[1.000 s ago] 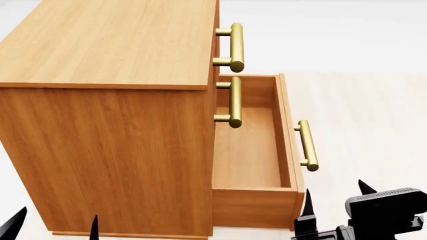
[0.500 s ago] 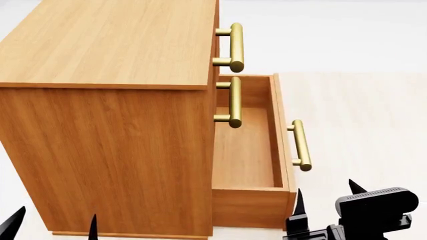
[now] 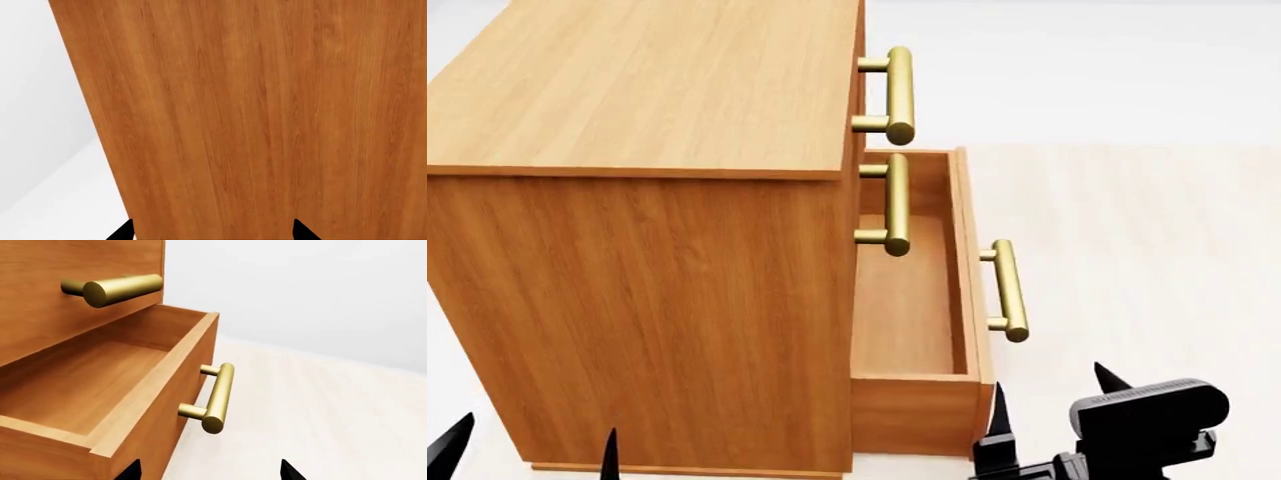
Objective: Close the bottom drawer of the cabinet.
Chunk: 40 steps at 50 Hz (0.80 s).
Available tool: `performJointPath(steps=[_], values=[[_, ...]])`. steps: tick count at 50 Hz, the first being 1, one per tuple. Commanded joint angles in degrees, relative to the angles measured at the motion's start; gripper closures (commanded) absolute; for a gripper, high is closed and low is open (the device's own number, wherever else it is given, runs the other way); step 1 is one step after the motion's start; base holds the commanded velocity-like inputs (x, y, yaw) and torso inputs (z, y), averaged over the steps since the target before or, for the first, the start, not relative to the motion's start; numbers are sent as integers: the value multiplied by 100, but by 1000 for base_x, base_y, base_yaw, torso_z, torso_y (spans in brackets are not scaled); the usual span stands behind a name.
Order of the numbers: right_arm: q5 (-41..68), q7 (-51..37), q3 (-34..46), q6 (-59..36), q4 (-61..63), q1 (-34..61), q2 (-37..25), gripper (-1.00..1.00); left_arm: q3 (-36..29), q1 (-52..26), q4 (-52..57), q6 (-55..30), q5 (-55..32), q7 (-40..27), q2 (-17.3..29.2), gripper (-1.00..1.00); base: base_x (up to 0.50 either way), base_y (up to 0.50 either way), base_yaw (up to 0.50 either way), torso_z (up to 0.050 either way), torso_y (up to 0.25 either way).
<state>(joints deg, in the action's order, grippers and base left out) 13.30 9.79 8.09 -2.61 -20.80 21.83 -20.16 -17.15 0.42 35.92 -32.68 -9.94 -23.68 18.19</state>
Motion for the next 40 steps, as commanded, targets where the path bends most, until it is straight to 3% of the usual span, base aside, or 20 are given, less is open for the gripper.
performJointPath(steps=[1,40], values=[[-132,211,-3,54,-229,44,199,-100,177,21,-42,149,-39,148,-110,-100,0,0,0,0,0],[-345,210,363,225,-520,212,385,-100,114,26,-50,188,-81,66,-48,-100,0,0,0,0,0]])
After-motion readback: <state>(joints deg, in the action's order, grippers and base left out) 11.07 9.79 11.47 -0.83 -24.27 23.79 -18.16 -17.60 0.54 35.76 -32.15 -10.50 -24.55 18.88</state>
